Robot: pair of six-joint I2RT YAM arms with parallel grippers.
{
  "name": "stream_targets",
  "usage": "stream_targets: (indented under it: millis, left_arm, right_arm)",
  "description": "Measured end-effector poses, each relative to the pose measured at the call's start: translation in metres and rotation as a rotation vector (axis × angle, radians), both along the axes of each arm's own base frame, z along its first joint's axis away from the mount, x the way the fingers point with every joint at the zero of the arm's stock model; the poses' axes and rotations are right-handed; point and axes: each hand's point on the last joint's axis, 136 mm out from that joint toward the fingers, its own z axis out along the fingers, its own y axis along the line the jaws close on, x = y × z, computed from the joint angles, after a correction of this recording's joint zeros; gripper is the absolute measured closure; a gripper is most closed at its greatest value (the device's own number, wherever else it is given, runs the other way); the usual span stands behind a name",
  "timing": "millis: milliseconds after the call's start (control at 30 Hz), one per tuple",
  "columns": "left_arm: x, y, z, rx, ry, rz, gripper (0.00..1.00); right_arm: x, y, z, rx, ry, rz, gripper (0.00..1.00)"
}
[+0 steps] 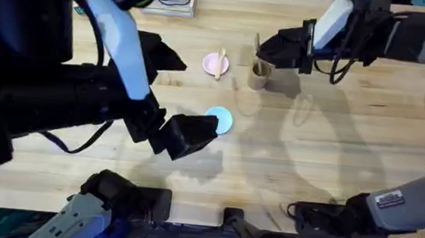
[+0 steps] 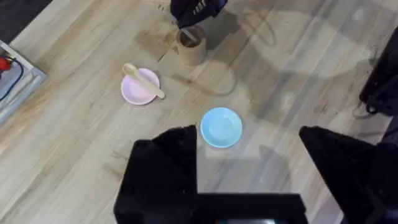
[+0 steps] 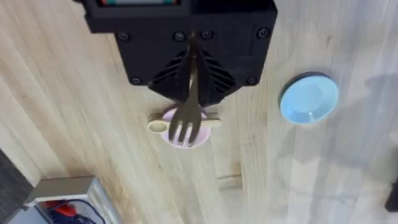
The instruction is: Pick up a utensil and set it on the pink plate, then put the other utensil in the container.
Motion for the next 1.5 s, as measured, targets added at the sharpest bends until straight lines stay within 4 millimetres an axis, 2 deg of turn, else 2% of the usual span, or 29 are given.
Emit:
stream_targets:
  millis: [400, 633, 867, 933, 1000, 1033, 1333, 1500]
  left_arm:
    - [0.0, 0.0, 0.0, 0.0, 0.0, 0.0, 0.007]
    - [0.0, 0.0, 0.0, 0.0, 0.0, 0.0, 0.008]
    - [0.0, 0.0, 0.0, 0.0, 0.0, 0.0, 0.008]
    - [0.0, 0.0, 0.0, 0.0, 0.0, 0.0, 0.008]
    - [0.0, 0.0, 0.0, 0.0, 0.0, 0.0, 0.007]
    - [0.0, 0.0, 0.0, 0.0, 0.0, 0.0, 0.007]
    - [0.0, 0.0, 0.0, 0.0, 0.0, 0.0, 0.007]
    - [0.0, 0.0, 0.0, 0.0, 0.0, 0.0, 0.008]
  right_arm:
    - [-0.002, 0.0, -0.004, -0.001, 0.008, 0.0, 0.97]
    - [-0.002, 0.0, -0.022, -0.004, 0.061, 0.0, 0.97]
    - [-0.002, 0.0, -0.023, -0.004, 0.063, 0.0, 0.97]
    - [-0.002, 0.0, -0.023, -0.004, 0.066, -0.001, 0.928]
    - [-0.002, 0.0, -0.023, -0.004, 0.064, 0.0, 0.796]
    - [-0.002, 0.0, -0.023, -0.004, 0.064, 0.0, 0.763]
    - [-0.002, 0.0, -0.023, -0.004, 0.065, 0.0, 0.703]
    - [-0.002, 0.0, -0.023, -0.003, 0.069, -0.002, 0.621]
